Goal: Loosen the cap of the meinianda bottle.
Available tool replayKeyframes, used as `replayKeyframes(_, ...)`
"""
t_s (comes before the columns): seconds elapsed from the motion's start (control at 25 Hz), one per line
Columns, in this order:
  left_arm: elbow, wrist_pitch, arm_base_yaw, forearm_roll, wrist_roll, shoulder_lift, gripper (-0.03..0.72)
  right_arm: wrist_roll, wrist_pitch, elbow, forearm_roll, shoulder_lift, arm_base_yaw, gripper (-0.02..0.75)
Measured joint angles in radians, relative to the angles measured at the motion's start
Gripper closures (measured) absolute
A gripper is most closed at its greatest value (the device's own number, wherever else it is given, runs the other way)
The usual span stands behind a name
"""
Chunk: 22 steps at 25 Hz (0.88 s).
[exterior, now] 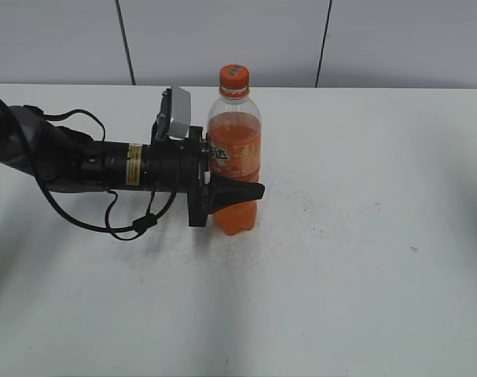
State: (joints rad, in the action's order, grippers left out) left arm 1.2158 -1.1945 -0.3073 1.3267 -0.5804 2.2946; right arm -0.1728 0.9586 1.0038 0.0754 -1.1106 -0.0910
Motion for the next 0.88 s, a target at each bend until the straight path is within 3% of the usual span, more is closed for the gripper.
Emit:
replayKeyframes(0.24,0.0,-0.002,0.0,0.0,0.0,0.0,0.27,0.055,0.04,0.181,0.008,-0.255,0.0,0.279)
replayKeyframes(0.52,0.0,-0.003,0.0,0.0,0.0,0.0,0.27,0.154,0.226,0.402,0.049,-0.408,0.018,0.279)
replayKeyframes(0.88,0.0,-0.003,0.0,0.001,0.0,0.0,0.27,0.394,0.253,0.642,0.064,-0.528,0.295,0.279)
